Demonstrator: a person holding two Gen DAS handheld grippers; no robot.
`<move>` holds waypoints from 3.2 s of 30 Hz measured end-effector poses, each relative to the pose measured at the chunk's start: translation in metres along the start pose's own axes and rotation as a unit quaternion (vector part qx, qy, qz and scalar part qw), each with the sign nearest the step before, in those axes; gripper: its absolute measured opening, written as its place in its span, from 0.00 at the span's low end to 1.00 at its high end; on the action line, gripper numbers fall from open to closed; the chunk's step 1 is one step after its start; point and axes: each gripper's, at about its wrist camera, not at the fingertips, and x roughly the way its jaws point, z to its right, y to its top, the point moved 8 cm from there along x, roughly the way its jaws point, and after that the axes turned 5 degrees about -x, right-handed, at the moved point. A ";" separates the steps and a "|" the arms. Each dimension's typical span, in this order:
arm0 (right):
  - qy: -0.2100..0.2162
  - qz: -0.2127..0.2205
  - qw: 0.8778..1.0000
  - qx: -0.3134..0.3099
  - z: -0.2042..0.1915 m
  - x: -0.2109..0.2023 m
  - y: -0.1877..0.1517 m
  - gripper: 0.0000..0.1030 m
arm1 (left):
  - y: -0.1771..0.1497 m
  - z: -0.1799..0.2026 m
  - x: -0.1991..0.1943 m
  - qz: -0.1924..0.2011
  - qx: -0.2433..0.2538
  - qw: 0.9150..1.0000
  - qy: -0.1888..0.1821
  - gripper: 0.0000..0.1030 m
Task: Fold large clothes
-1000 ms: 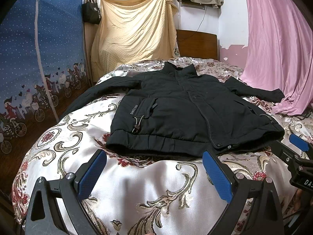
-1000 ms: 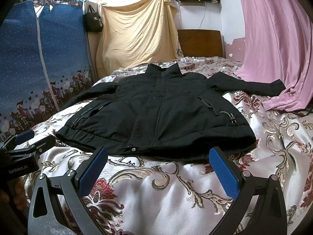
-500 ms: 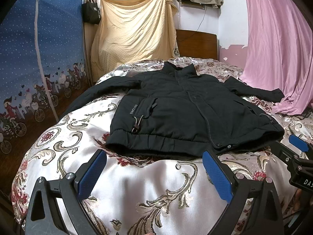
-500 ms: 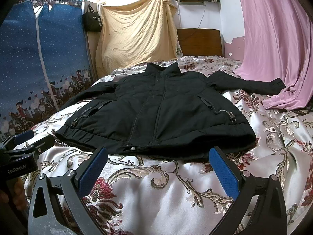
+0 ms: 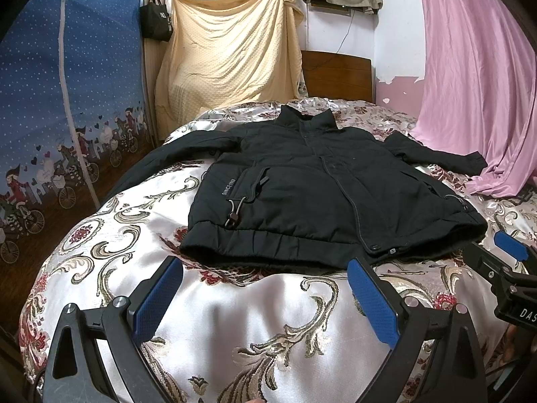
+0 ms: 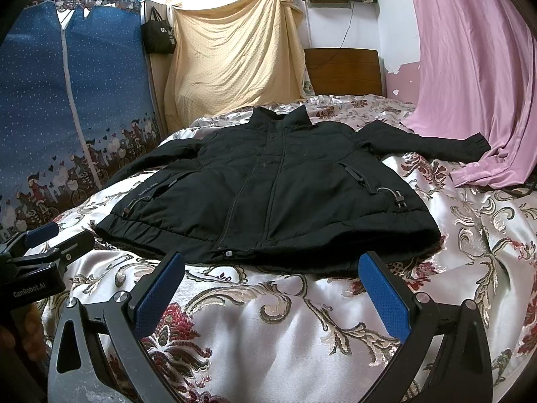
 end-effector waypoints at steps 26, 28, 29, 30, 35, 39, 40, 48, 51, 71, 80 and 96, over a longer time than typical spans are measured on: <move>-0.111 -0.067 0.991 -0.022 0.085 0.045 0.093 0.99 | 0.126 0.060 0.098 -0.084 0.056 0.994 -0.041 0.96; -0.117 -0.079 0.990 -0.014 0.106 0.064 0.101 0.99 | 0.140 0.076 0.120 -0.087 0.062 0.993 -0.048 0.96; -0.118 -0.086 0.989 -0.011 0.116 0.073 0.106 0.99 | 0.147 0.087 0.135 -0.088 0.066 0.992 -0.055 0.96; -0.116 -0.094 0.989 -0.008 0.127 0.084 0.111 0.99 | 0.152 0.094 0.145 -0.088 0.068 0.992 -0.058 0.96; -0.102 -0.092 0.990 0.034 0.200 0.136 0.138 0.99 | 0.174 0.151 0.213 -0.088 0.083 0.988 -0.092 0.96; -0.110 -0.101 0.985 0.087 0.280 0.178 0.153 0.99 | 0.182 0.206 0.271 -0.096 0.095 0.983 -0.126 0.96; -0.114 -0.105 0.982 0.104 0.302 0.190 0.153 0.99 | 0.183 0.220 0.286 -0.096 0.098 0.982 -0.132 0.96; -0.209 -0.106 0.939 0.254 0.457 0.237 0.126 0.98 | 0.184 0.309 0.389 -0.109 0.109 0.979 -0.133 0.96; -0.229 -0.101 0.922 0.295 0.490 0.253 0.117 0.94 | 0.178 0.324 0.412 -0.121 0.120 0.978 -0.117 0.96; -0.279 -0.027 0.909 0.307 0.522 0.295 0.144 0.05 | 0.147 0.308 0.448 -0.205 0.116 0.965 -0.112 1.00; -0.174 0.076 0.975 0.112 0.358 0.279 0.298 0.05 | 0.185 0.236 0.405 -0.204 0.114 0.964 -0.130 1.00; 0.042 -0.058 0.996 -0.061 0.053 0.398 0.298 0.05 | 0.222 0.034 0.375 -0.193 0.025 0.972 -0.128 1.00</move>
